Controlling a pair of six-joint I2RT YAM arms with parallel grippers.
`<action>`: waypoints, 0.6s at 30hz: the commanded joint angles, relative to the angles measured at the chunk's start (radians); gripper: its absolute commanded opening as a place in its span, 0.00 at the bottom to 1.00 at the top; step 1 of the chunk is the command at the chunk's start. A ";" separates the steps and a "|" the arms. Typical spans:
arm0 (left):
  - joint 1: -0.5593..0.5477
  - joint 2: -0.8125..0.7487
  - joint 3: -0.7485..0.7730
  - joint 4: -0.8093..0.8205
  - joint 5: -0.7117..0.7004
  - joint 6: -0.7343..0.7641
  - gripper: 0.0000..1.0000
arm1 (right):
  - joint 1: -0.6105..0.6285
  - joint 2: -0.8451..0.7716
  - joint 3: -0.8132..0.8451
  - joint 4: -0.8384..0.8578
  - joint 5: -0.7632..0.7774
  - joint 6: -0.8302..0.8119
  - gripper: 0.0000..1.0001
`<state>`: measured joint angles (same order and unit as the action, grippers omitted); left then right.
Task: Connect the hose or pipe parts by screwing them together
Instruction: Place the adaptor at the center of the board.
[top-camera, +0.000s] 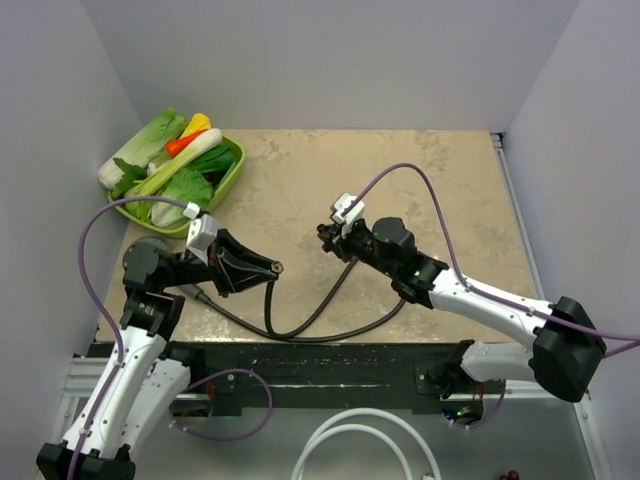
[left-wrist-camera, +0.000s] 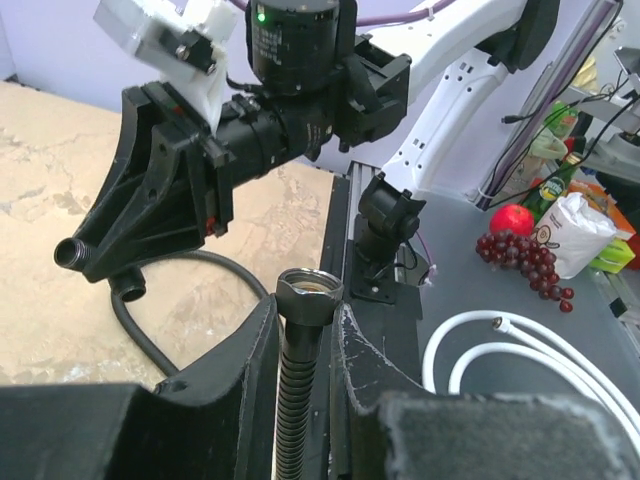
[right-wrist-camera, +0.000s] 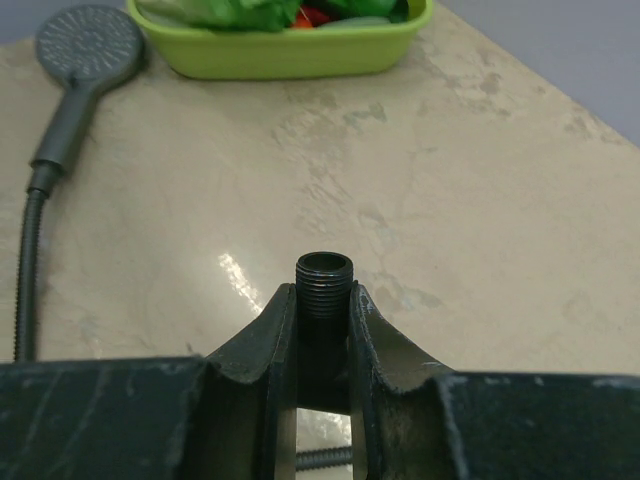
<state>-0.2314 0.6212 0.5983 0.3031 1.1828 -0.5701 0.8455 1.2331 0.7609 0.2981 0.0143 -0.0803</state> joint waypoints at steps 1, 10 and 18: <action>0.006 -0.026 0.005 -0.021 0.011 0.036 0.00 | 0.021 -0.104 0.106 0.171 -0.181 -0.108 0.00; 0.006 0.015 -0.071 0.258 0.014 -0.165 0.00 | 0.061 -0.159 0.348 -0.181 -0.286 -0.254 0.00; 0.006 -0.012 -0.065 0.268 0.047 -0.195 0.00 | 0.000 0.241 0.417 -0.539 -0.206 -0.243 0.00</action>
<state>-0.2310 0.6384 0.5251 0.5201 1.2034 -0.7334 0.8780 1.2251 1.1660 0.0170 -0.2375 -0.3111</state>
